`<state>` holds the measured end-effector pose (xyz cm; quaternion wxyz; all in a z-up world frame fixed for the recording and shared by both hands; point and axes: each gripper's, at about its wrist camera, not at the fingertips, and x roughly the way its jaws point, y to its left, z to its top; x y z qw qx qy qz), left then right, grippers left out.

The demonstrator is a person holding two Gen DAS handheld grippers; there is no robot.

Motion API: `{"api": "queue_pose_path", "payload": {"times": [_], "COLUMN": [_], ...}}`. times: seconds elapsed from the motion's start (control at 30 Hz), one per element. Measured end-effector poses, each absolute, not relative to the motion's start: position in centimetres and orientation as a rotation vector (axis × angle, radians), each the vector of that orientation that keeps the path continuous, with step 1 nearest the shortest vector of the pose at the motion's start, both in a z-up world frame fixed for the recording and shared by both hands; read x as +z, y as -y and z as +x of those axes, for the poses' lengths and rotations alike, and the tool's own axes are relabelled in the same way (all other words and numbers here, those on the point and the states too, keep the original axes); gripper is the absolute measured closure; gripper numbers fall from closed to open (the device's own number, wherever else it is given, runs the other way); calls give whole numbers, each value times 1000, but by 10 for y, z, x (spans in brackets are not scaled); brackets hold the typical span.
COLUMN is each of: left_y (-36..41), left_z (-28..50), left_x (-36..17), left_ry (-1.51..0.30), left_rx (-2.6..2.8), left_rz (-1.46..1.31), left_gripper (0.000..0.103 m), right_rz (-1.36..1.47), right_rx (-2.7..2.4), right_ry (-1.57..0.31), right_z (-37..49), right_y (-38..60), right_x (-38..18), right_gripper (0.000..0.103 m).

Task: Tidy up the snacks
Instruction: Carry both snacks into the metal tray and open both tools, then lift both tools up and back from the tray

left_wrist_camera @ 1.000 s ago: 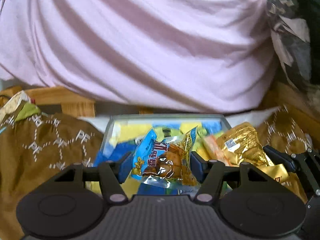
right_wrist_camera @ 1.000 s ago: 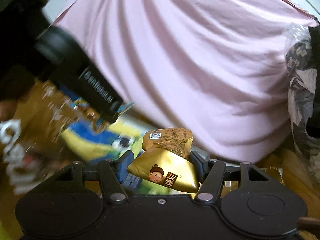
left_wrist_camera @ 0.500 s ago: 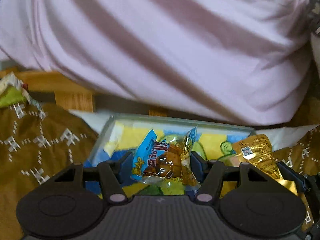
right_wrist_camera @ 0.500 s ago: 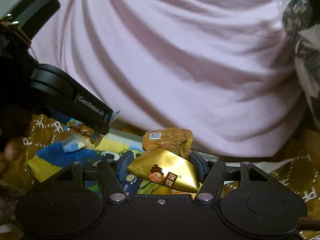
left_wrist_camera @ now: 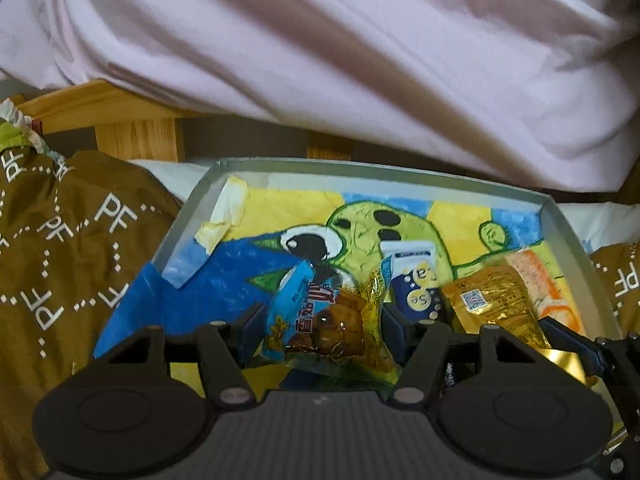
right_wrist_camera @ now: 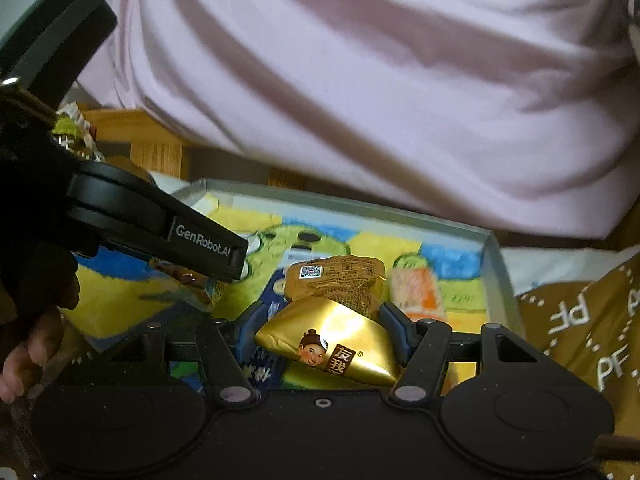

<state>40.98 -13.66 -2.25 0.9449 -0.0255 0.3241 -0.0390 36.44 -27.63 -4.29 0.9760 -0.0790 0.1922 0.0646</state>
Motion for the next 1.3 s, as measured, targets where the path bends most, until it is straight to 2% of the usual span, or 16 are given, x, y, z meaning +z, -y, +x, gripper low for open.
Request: {"api": "queue_pose_path", "payload": {"times": [0.2, 0.33, 0.4, 0.47, 0.63, 0.83, 1.3], "left_y": [130, 128, 125, 122, 109, 97, 75], "left_z": [412, 411, 412, 412, 400, 375, 278], "left_x": [-30, -30, -31, -31, -16, 22, 104], "left_ry": [-682, -687, -699, -711, -657, -554, -371], "left_rx": [-68, -66, -60, -55, -39, -33, -6], "left_rz": [-109, -124, -130, -151, -219, -240, -207], "left_gripper": [31, 21, 17, 13, 4, 1, 0], "right_rz": [-145, -152, -153, -147, -129, -74, -70], "right_rx": [137, 141, 139, 145, 134, 78, 29], "right_ry": [-415, -424, -421, -409, -370, -269, -86], "right_z": [368, 368, 368, 366, 356, 330, 234], "right_y": [279, 277, 276, 277, 279, 289, 285], "right_x": [-48, -51, -50, -48, -35, -4, 70], "right_gripper": [38, 36, 31, 21, 16, 1, 1]}}
